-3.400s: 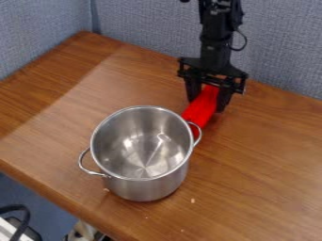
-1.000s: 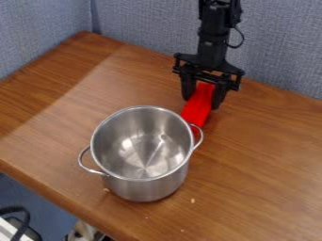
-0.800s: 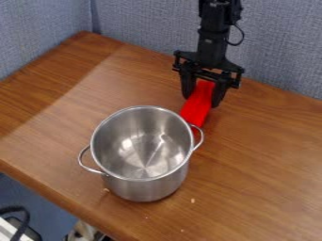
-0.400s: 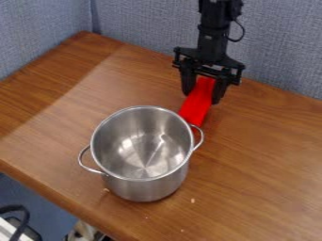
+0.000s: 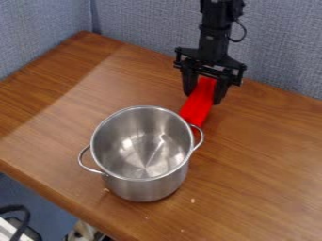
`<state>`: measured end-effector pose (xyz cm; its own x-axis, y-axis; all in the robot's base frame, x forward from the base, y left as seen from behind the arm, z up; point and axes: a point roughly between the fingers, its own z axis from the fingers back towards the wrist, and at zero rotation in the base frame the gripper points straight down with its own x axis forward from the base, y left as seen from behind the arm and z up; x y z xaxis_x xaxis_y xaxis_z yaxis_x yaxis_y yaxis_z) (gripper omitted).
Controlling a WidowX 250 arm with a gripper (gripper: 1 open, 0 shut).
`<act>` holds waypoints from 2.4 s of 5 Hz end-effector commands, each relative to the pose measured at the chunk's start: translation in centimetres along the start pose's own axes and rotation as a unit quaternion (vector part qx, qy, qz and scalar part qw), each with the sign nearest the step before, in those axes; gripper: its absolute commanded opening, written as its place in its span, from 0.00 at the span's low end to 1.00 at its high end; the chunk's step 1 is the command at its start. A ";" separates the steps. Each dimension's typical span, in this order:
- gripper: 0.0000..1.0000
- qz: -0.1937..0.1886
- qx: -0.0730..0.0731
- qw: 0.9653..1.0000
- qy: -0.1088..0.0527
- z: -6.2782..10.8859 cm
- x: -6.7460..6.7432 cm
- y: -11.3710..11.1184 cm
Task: Put the red object in the metal pot
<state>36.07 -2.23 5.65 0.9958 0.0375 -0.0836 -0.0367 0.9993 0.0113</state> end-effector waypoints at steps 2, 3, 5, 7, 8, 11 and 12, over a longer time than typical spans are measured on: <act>0.00 -0.005 -0.005 0.997 -0.071 5.1 0.7 -0.4; 0.00 -0.004 -0.006 0.997 -0.075 5.3 0.6 -0.4; 0.00 -0.004 -0.010 0.997 -0.083 5.8 0.5 -0.4; 0.00 -0.003 -0.006 0.997 -0.082 6.3 0.1 -0.3; 0.00 -0.004 -0.002 0.997 -0.080 6.5 -0.3 -0.1; 0.00 -0.003 0.015 0.997 -0.076 8.3 -4.2 0.4; 0.00 -0.006 0.022 0.996 -0.085 9.3 -6.6 0.9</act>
<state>30.21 -1.52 14.19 0.9987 0.0300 0.0416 -0.0321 0.9981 0.0518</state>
